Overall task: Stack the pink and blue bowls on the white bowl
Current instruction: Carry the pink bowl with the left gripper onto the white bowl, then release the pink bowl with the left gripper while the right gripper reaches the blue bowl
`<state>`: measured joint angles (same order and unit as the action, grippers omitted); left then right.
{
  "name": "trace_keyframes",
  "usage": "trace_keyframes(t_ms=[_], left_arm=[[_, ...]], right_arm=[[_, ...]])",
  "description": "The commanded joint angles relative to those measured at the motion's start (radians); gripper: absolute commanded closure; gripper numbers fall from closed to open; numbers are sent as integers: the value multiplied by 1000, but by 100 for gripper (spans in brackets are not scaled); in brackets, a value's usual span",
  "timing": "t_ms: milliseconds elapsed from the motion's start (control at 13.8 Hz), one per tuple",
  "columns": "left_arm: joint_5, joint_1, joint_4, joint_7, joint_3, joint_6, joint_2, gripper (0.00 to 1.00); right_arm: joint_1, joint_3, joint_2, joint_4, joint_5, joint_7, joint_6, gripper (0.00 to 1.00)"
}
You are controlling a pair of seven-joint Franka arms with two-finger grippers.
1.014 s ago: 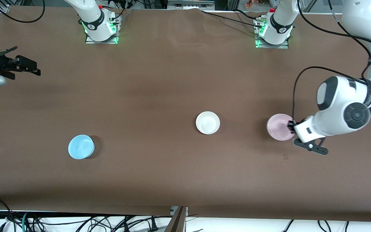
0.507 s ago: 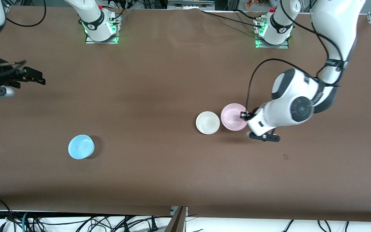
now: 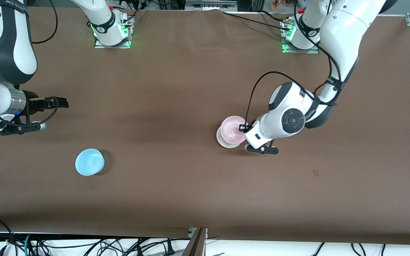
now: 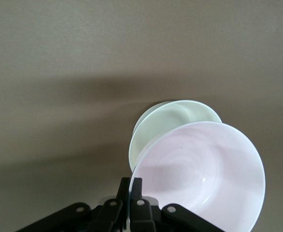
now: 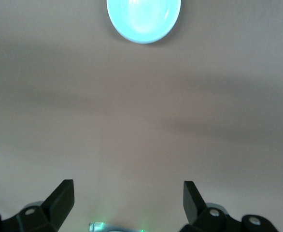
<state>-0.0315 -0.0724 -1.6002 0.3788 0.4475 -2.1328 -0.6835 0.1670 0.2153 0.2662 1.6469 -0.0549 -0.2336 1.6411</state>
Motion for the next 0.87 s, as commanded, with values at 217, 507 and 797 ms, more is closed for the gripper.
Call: trace_keyframes(t_ms=[217,507,797], left_arm=[[-1,-7,6,0,-9,-67,-16,100],[24,-10,5,-6,-10,-101,-42,100],[47,-13,5,-6,-9,-101,-47,100]], right_arm=[[-7,1,60,169,-14,-85,333,0],[-24,6,209,166,-13,-104,564,0],[-33,3,284,136,-17,-87,712,0]])
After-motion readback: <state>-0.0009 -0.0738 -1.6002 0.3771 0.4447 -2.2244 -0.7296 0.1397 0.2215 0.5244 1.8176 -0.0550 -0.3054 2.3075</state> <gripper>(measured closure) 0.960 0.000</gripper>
